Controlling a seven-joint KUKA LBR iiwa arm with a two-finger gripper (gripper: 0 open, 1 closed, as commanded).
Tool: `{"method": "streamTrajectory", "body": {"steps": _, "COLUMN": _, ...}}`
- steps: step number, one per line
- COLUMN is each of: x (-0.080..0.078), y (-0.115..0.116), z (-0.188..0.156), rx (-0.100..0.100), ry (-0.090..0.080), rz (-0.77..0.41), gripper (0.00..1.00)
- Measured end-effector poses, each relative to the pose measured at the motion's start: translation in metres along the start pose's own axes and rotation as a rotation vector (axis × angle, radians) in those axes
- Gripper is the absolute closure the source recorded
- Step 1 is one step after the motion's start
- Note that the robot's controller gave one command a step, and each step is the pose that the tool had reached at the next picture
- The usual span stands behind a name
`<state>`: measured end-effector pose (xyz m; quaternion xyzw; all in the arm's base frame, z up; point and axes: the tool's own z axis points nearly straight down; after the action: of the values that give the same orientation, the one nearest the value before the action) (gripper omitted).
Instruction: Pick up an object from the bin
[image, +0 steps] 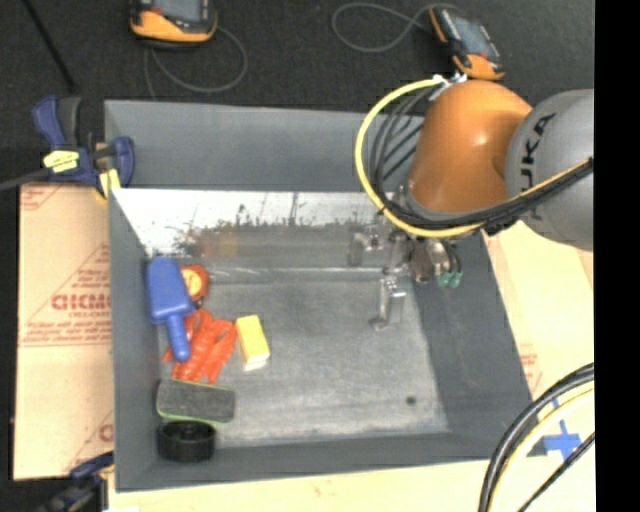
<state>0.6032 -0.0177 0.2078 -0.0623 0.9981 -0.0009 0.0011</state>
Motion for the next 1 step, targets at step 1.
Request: {"method": "streamTrajectory", "body": {"steps": 1, "x": -0.0187, "y": 0.0233, "z": 0.0257, "rx": -0.005, "ry": -0.005, "rz": -0.163, "gripper": 0.0}}
